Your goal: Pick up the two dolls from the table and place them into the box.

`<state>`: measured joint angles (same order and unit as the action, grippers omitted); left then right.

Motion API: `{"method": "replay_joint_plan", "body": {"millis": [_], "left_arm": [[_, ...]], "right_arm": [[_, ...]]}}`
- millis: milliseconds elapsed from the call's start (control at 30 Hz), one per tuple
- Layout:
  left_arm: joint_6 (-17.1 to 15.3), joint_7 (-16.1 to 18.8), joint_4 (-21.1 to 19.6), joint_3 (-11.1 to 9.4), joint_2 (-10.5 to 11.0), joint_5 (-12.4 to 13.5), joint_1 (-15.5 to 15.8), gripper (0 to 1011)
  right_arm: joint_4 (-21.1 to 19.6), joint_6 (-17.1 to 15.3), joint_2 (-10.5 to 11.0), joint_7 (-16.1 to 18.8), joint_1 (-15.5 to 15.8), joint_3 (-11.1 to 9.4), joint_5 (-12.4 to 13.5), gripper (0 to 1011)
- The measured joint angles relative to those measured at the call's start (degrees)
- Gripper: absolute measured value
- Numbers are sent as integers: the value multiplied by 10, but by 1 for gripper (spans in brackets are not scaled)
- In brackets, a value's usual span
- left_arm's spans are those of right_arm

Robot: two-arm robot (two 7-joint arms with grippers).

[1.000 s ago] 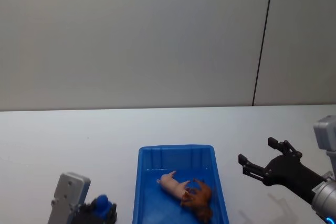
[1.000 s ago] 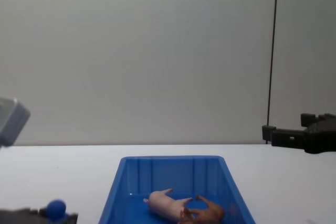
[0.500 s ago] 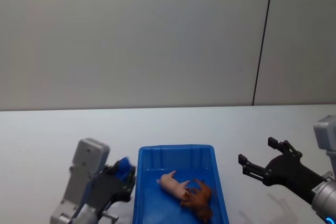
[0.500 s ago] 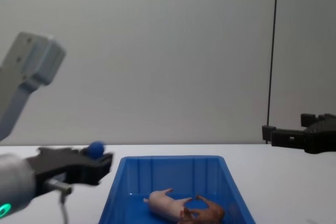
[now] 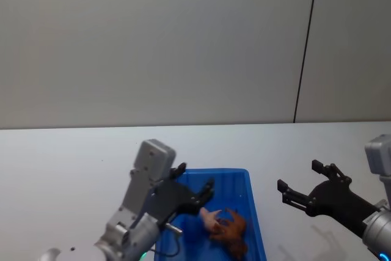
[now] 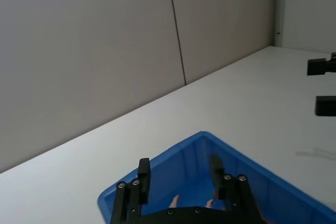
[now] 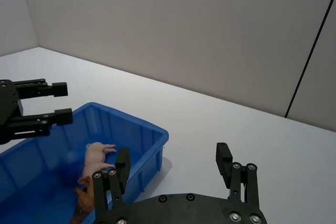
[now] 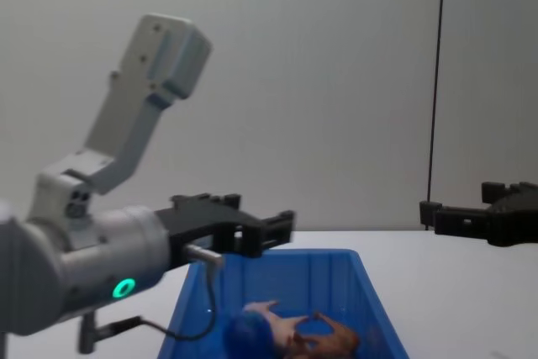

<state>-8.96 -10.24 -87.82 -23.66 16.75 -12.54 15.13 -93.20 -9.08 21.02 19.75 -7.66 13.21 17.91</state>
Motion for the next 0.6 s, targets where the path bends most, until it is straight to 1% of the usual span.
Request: {"method": "replay_joint_plan", "body": {"millis": [100, 200, 267, 300, 400, 600], "left_arm": [[4, -15, 12, -5, -12, 7, 12, 789], [7, -23, 17, -7, -17, 11, 17, 882], [9, -26, 18, -7, -18, 12, 19, 919], [11, -27, 19, -7, -19, 13, 20, 961], [18, -31, 19, -7, -19, 15, 21, 1002], [29, -34, 15, -5, -18, 17, 21, 1002]], "right_arm": [[0, 0, 0, 0, 0, 0, 0, 1001], [0, 0, 0, 0, 0, 0, 0, 1001], [0, 0, 0, 0, 0, 0, 0, 1001], [0, 0, 0, 0, 0, 0, 0, 1001], [0, 0, 0, 0, 0, 0, 0, 1001], [0, 0, 0, 0, 0, 0, 0, 1001]]}}
